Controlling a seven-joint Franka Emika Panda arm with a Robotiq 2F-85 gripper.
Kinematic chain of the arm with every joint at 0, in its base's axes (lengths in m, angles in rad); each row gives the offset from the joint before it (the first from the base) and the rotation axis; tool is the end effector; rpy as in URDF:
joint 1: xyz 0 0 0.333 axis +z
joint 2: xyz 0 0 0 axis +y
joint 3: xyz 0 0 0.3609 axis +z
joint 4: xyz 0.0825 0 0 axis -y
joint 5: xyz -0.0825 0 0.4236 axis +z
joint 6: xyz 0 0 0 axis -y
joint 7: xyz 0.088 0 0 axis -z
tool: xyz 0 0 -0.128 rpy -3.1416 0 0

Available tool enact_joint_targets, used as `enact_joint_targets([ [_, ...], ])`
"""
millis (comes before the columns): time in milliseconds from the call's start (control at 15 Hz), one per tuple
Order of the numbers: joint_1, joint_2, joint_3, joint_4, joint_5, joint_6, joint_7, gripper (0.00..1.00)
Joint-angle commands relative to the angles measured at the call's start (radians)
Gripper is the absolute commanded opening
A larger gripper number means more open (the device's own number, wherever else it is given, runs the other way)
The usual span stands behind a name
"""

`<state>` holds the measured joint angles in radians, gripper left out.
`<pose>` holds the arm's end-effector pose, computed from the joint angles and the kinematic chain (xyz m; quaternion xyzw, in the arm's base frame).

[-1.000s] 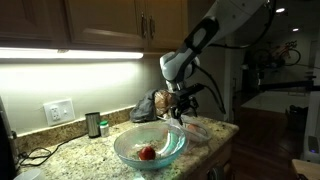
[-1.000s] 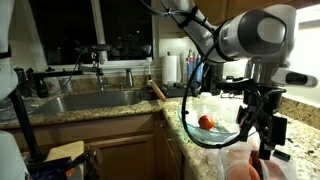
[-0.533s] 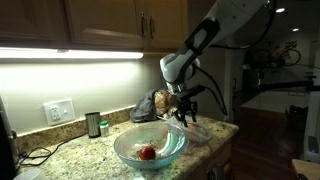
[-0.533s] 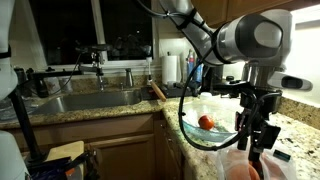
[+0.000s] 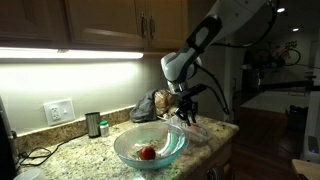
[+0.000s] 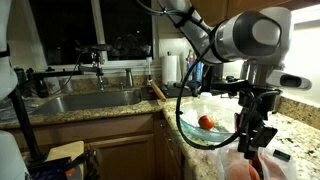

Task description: Pick up a tomato from the carrier and put it in the bowl

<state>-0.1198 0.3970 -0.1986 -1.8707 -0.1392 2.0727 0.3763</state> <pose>0.6219 -0.2084 0.2887 0.9454 -0.2967 -0.0915 0.0988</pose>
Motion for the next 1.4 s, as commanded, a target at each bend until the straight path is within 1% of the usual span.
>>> enact_joint_targets([
  [0, 0.004, -0.058, -0.024, -0.069, -0.019, 0.020, 0.023, 0.36],
  [200, -0.002, -0.046, -0.034, -0.067, -0.015, 0.022, 0.017, 0.39],
  [600, -0.006, -0.032, -0.039, -0.072, -0.011, 0.026, 0.012, 0.38],
  [800, -0.006, -0.029, -0.038, -0.076, -0.010, 0.041, 0.011, 0.41],
  [1067, -0.006, -0.024, -0.038, -0.076, -0.009, 0.055, 0.011, 0.39],
  [1333, -0.009, -0.021, -0.040, -0.068, -0.006, 0.061, 0.010, 0.42],
])
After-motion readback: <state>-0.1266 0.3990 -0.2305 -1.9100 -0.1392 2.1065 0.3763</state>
